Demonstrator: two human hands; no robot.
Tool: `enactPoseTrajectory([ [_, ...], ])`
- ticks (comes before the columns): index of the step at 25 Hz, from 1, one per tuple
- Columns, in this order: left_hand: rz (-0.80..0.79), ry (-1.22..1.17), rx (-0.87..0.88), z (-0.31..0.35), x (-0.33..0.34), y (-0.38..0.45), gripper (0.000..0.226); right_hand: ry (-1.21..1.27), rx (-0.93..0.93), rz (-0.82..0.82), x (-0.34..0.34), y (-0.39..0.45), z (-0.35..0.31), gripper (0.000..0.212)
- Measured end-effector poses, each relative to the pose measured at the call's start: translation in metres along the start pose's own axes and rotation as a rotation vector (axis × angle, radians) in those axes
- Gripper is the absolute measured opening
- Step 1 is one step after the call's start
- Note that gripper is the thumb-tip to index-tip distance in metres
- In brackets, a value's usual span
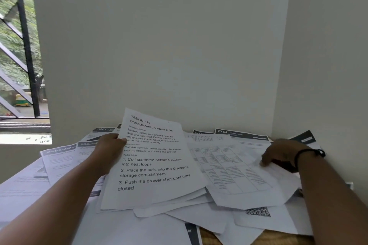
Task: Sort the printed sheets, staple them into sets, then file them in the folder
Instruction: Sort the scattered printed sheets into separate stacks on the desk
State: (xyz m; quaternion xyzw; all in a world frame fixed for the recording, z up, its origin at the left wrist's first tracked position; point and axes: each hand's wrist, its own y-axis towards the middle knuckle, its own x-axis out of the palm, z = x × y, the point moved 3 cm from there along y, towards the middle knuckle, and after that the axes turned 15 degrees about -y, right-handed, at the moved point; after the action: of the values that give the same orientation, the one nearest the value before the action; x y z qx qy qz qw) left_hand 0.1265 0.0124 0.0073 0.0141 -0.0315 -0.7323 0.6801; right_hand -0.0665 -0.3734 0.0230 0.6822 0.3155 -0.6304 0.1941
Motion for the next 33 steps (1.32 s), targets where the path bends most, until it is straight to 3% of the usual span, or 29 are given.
enactPoseTrajectory([
  [2, 0.003, -0.003, 0.009, 0.0, 0.0, 0.0, 0.013, 0.013, -0.071, 0.218, -0.013, -0.004, -0.007, 0.032],
  [3, 0.003, 0.001, 0.016, 0.0, 0.001, 0.0, 0.013, 0.06, -0.111, 0.394, -0.023, -0.01, -0.011, 0.014],
  [7, 0.021, -0.037, 0.07, 0.0, 0.003, 0.003, 0.024, 0.088, -0.081, 1.353, -0.057, -0.071, -0.033, 0.024],
  [10, -0.021, -0.091, 0.185, 0.007, 0.007, -0.002, 0.047, 0.125, -0.203, 1.617, -0.062, -0.097, -0.052, 0.021],
  [13, -0.128, -0.153, 0.278, 0.018, 0.016, -0.015, 0.029, 0.065, -0.376, 1.748, -0.051, -0.11, -0.081, 0.025],
  [16, -0.339, -0.299, 0.218, 0.025, 0.031, -0.037, 0.016, -0.014, -0.662, 1.705, -0.031, -0.118, -0.123, 0.026],
  [18, -0.521, -0.295, 0.261, 0.029, 0.041, -0.052, 0.028, -0.068, -0.805, 1.605, -0.009, -0.121, -0.151, 0.016],
  [20, -0.664, -0.308, 0.292, 0.03, 0.05, -0.064, 0.034, -0.068, -0.869, 1.495, 0.018, -0.123, -0.173, 0.008],
  [22, -0.772, -0.389, 0.249, 0.028, 0.056, -0.068, 0.021, 0.026, -0.841, 1.384, 0.04, -0.119, -0.185, 0.021],
  [24, -0.731, -0.367, 0.222, 0.025, 0.058, -0.063, 0.018, 0.336, -0.855, 1.164, 0.05, -0.117, -0.19, 0.046],
  [26, -0.572, -0.299, 0.199, 0.021, 0.055, -0.054, 0.012, 0.666, -0.984, 0.875, 0.048, -0.118, -0.189, 0.075],
  [28, -0.448, -0.255, 0.183, 0.019, 0.048, -0.048, 0.012, 0.704, -1.043, 0.777, 0.037, -0.116, -0.18, 0.089],
  [31, -0.39, -0.262, 0.167, 0.02, 0.04, -0.041, 0.014, 0.52, -0.689, 1.081, 0.01, -0.088, -0.147, 0.072],
  [33, -0.336, -0.315, 0.167, 0.021, 0.036, -0.037, 0.012, 0.447, -0.418, 0.887, 0.0, -0.064, -0.122, 0.073],
])
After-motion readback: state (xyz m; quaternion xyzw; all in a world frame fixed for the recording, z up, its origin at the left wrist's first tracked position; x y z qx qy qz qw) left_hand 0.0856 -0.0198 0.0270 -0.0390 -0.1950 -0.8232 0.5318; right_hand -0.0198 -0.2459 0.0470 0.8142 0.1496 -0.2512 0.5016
